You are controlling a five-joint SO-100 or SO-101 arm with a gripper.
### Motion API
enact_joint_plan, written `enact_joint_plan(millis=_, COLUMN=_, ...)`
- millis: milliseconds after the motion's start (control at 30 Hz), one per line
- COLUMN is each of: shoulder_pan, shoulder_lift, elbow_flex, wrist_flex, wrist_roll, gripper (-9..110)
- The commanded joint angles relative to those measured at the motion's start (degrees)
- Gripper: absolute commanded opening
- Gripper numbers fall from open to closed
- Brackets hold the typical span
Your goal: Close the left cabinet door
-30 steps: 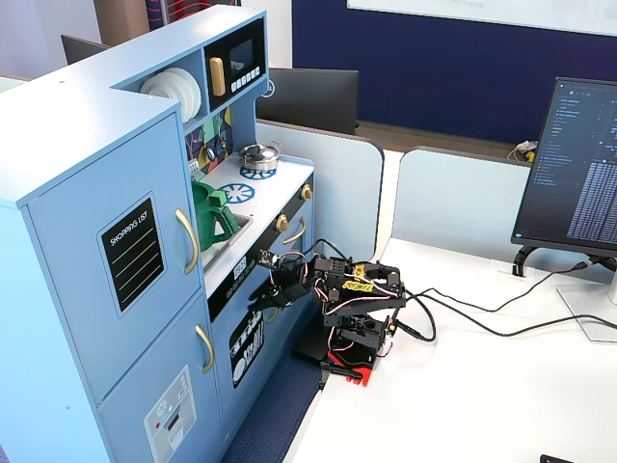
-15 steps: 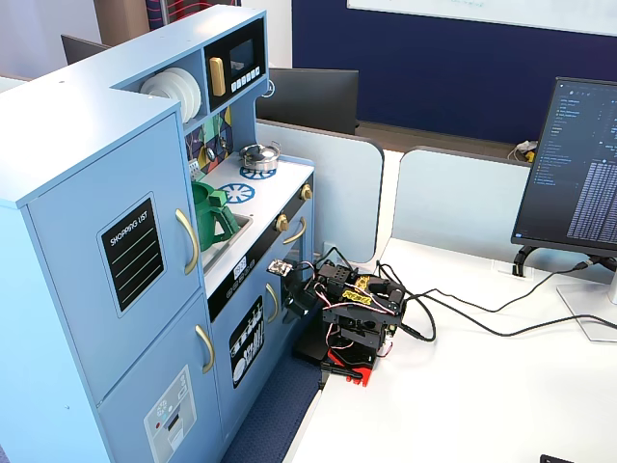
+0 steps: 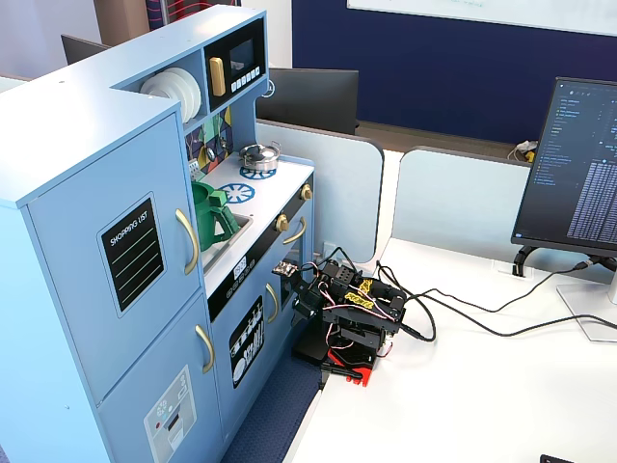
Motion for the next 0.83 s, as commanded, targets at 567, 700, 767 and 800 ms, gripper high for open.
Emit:
enact_joint_plan(millis=567, shoulder_pan=0.5, shoulder_lift=-0.4, elbow_flex=0.4, wrist_flex=8.1, wrist_roll=16.6, gripper=0)
enact_joint_plan(millis=700, shoulder_pan=0.5, shoulder_lift=-0.4, elbow_flex=0.4, wrist_flex=8.1, wrist_roll=16.6, gripper=0)
enact_joint_plan(millis=767, shoulder_pan=0.5, shoulder_lift=-0.4, elbow_flex=0.4, wrist_flex=8.1, wrist_roll=16.5, gripper=0)
enact_joint_plan(millis=800, shoulder_pan=0.5, shoulder_lift=-0.4, elbow_flex=0.4, wrist_flex=8.1, wrist_roll=16.5, gripper=0)
